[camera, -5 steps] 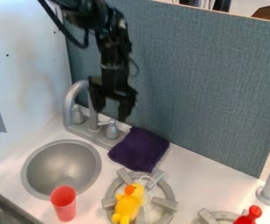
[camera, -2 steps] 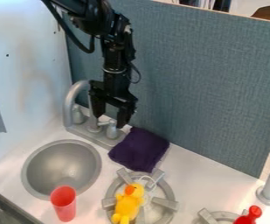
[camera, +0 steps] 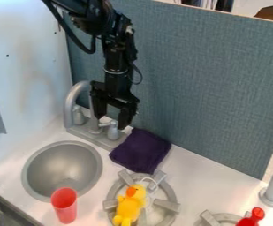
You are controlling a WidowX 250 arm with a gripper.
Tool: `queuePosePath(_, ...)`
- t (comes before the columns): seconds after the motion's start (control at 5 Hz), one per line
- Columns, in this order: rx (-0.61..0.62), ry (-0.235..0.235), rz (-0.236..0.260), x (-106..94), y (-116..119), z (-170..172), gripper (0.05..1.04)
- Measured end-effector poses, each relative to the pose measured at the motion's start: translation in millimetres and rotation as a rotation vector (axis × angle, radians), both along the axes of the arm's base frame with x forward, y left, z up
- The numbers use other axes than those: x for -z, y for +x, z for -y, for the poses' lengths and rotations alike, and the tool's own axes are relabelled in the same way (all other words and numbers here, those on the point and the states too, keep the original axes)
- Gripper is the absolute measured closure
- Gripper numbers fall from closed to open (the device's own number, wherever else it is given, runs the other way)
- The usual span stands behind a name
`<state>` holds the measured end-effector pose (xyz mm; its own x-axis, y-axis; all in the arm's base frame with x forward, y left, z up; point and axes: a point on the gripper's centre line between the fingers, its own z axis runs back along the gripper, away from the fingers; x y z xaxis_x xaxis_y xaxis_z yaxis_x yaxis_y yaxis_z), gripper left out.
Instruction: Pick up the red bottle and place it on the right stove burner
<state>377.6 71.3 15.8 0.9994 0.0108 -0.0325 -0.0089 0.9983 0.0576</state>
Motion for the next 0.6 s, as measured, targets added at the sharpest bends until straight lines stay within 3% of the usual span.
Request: queuePosePath(0.6, 0.000, 0.000, 0.000, 0.3, 0.3, 0.0, 0.082)
